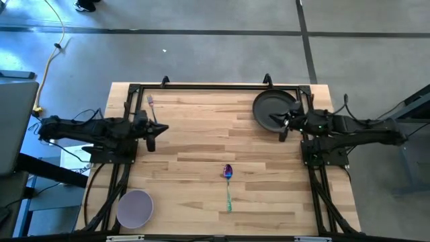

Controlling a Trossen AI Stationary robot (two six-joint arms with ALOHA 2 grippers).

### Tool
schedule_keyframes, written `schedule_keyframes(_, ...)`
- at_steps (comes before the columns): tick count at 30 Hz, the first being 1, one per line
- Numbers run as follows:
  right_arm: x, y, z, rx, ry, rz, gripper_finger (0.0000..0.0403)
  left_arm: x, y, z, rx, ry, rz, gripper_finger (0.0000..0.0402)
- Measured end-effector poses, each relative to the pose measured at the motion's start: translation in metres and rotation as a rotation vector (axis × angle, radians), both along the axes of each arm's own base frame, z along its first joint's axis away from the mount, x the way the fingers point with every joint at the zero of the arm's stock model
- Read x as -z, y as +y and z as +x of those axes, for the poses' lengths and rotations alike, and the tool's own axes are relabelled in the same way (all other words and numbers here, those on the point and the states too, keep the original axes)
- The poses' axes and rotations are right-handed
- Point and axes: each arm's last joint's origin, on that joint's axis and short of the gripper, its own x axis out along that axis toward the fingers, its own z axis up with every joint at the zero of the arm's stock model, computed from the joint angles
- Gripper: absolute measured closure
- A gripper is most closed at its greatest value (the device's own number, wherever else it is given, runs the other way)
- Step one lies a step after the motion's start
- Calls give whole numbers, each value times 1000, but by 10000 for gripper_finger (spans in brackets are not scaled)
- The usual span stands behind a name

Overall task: Set table place
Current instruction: Move the black plate to the top center of the table

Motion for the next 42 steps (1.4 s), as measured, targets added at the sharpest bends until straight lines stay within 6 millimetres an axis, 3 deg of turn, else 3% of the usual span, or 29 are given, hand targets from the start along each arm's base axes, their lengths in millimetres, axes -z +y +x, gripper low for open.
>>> schedule_keyframes(12,12,2,23,-16,43,154,395,-3,0,17,4,99,-4,399)
schedule_keyframes(21,9,3,31,-63,13,119,331,-2,-1,19,8,84,-62,399)
schedule_keyframes(25,10,3,31,-78,34,97,320,-3,-1,20,7,67,-63,400)
schedule_keyframes(36,23,-5,26,42,332,225,320,-17,-1,29,10,80,-32,401)
schedule_keyframes(42,19,-24,51,149,640,404,320,-25,0,40,11,118,-7,401)
